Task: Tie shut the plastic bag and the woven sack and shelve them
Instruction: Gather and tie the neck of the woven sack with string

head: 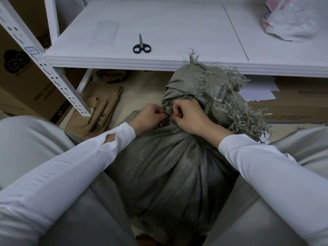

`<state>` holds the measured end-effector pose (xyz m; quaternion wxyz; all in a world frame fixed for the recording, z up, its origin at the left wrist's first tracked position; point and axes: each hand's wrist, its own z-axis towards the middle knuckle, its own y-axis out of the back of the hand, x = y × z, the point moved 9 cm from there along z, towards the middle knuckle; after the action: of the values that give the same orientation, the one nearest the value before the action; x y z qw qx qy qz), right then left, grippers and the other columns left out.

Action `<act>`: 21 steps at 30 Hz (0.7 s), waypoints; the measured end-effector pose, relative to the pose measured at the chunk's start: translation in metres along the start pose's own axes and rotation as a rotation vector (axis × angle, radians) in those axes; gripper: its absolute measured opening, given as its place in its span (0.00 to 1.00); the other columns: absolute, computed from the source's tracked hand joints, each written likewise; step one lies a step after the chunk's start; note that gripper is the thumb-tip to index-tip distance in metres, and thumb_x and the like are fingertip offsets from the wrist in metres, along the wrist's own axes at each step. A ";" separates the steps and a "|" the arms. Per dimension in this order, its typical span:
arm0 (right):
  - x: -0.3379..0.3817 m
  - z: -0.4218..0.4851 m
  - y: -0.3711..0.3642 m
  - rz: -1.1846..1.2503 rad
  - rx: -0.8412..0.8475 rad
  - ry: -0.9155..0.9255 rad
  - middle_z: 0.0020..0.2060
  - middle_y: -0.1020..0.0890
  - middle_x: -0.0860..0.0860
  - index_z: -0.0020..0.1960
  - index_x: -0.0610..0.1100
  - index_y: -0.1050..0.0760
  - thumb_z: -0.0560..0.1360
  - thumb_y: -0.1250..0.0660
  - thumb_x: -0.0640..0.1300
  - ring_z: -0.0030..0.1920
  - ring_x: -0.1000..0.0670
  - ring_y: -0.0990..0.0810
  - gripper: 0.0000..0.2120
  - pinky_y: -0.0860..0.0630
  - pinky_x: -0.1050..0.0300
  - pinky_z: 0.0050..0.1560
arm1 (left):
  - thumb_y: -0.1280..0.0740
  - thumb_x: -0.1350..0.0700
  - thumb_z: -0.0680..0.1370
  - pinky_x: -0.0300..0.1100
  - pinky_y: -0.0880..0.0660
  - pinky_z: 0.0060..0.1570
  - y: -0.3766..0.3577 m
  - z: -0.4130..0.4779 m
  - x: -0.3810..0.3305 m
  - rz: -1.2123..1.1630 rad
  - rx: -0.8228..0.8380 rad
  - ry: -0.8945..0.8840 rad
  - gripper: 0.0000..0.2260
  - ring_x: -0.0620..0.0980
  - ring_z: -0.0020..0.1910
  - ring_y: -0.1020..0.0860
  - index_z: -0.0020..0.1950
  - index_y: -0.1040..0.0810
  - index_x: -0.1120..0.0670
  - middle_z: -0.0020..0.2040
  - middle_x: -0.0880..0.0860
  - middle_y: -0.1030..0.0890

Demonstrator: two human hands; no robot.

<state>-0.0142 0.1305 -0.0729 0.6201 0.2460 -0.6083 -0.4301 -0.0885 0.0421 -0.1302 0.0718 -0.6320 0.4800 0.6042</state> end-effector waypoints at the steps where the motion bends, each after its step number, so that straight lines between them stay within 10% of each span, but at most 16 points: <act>1: -0.001 0.000 0.000 -0.001 -0.009 -0.013 0.29 0.25 0.51 0.33 0.47 0.33 0.69 0.32 0.34 0.32 0.50 0.27 0.14 0.29 0.55 0.37 | 0.35 0.61 0.77 0.32 0.28 0.28 0.001 0.000 -0.001 0.008 0.002 -0.016 0.08 0.40 0.24 0.26 0.39 0.25 0.59 0.31 0.54 0.23; 21: -0.021 -0.001 0.002 0.355 -0.074 -0.178 0.31 0.19 0.48 0.31 0.47 0.37 0.65 0.27 0.33 0.35 0.52 0.20 0.20 0.23 0.55 0.44 | 0.39 0.65 0.80 0.32 0.30 0.33 -0.001 -0.014 -0.003 -0.237 0.199 -0.152 0.09 0.42 0.31 0.28 0.43 0.25 0.54 0.34 0.48 0.25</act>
<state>-0.0106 0.1487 -0.0830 0.6387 0.0729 -0.6782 -0.3561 -0.0776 0.0348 -0.1242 0.2409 -0.6265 0.4527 0.5869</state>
